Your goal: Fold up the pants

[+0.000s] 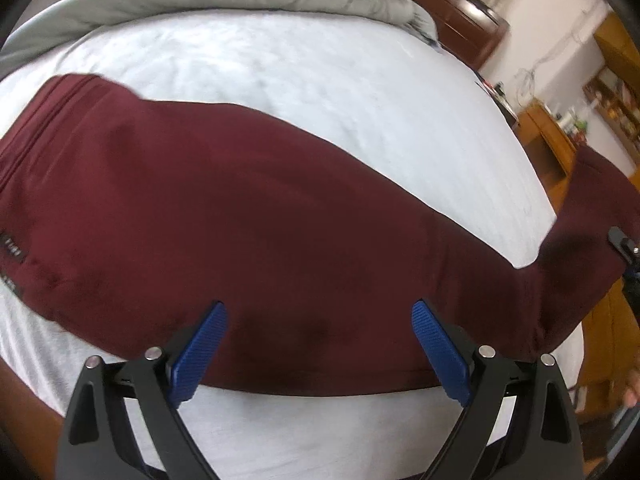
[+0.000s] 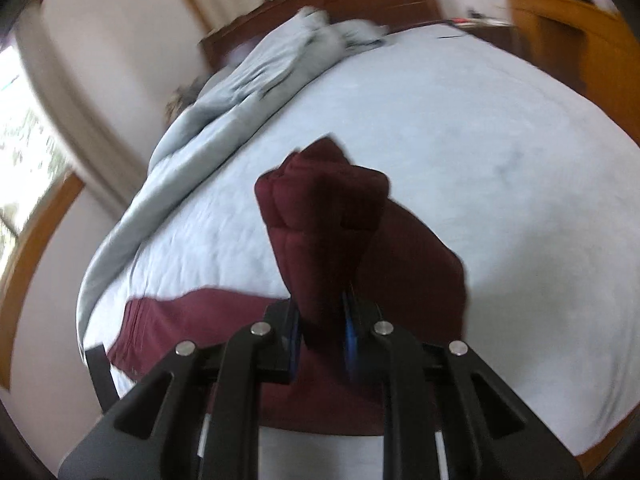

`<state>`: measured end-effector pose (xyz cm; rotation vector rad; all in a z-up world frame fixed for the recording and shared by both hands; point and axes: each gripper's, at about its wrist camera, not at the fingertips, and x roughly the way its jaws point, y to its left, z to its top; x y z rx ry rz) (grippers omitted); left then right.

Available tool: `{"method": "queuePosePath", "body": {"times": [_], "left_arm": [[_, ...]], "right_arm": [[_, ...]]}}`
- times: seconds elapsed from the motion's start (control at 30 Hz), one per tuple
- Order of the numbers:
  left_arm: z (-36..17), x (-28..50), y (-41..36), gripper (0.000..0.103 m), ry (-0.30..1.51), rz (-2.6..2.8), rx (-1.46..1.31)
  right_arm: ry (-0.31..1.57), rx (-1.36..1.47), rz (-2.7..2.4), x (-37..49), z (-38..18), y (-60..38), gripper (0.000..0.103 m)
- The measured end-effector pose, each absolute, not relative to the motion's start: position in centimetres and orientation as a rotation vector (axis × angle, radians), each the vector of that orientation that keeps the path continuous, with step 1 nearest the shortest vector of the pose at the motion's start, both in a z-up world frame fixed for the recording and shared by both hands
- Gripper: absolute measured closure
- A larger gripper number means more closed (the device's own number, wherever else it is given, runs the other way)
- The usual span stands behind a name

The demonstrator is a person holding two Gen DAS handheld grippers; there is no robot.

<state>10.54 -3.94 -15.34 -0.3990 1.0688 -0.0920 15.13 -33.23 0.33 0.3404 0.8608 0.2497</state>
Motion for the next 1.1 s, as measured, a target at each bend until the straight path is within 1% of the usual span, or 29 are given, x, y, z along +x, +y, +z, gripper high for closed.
{"method": "queuePosePath", "body": {"times": [0.27,0.43,0.5,0.53,0.57,0.6,0.63,0.67,0.7,0.73,0.87,1.1], "left_arm": [[-15.2,9.6,-0.2,0.009,1.049,-0.065,-0.497],[-15.5,9.1,1.2,0.009,1.055,-0.085,-0.545],[-15.5,9.3,1.5,0.009,1.057,-0.103,-0.561],[-15.6,9.7,1.3,0.009,1.060,-0.109,-0.570],[-15.7,9.9,1.1,0.009,1.065,-0.124,-0.587],[-15.7,10.3,0.9,0.009,1.071,-0.135,-0.601],[-16.0,10.8,0.7,0.009,1.082,-0.153,-0.622],[-16.1,11.1,0.5,0.009,1.090,-0.172,-0.642],[-16.3,11.3,0.3,0.009,1.099,-0.191,-0.663],[-16.4,11.5,0.1,0.009,1.105,-0.207,-0.682],[-17.5,12.2,-0.8,0.009,1.153,-0.272,-0.753],[-19.2,13.1,-3.3,0.009,1.221,-0.297,-0.728]], "right_arm": [[0.969,0.188,0.356,16.1,-3.5,-23.5,0.087],[1.073,0.114,0.385,15.3,-7.8,-20.4,0.086],[1.102,0.099,0.398,15.0,-9.3,-19.9,0.083],[1.110,0.095,0.404,14.7,-9.8,-20.0,0.081],[1.120,0.102,0.428,14.6,-10.2,-20.0,0.075],[1.128,0.115,0.458,14.3,-10.4,-20.1,0.060],[1.141,0.148,0.507,14.2,-10.6,-20.2,0.052],[1.148,0.184,0.549,14.0,-10.7,-20.3,0.040],[1.150,0.239,0.615,13.7,-10.5,-20.6,0.032],[1.151,0.282,0.672,13.6,-10.4,-20.8,0.030],[1.146,0.491,0.807,12.6,-9.2,-24.2,0.030],[1.019,0.590,0.593,10.2,-6.7,-34.9,0.030]]}}
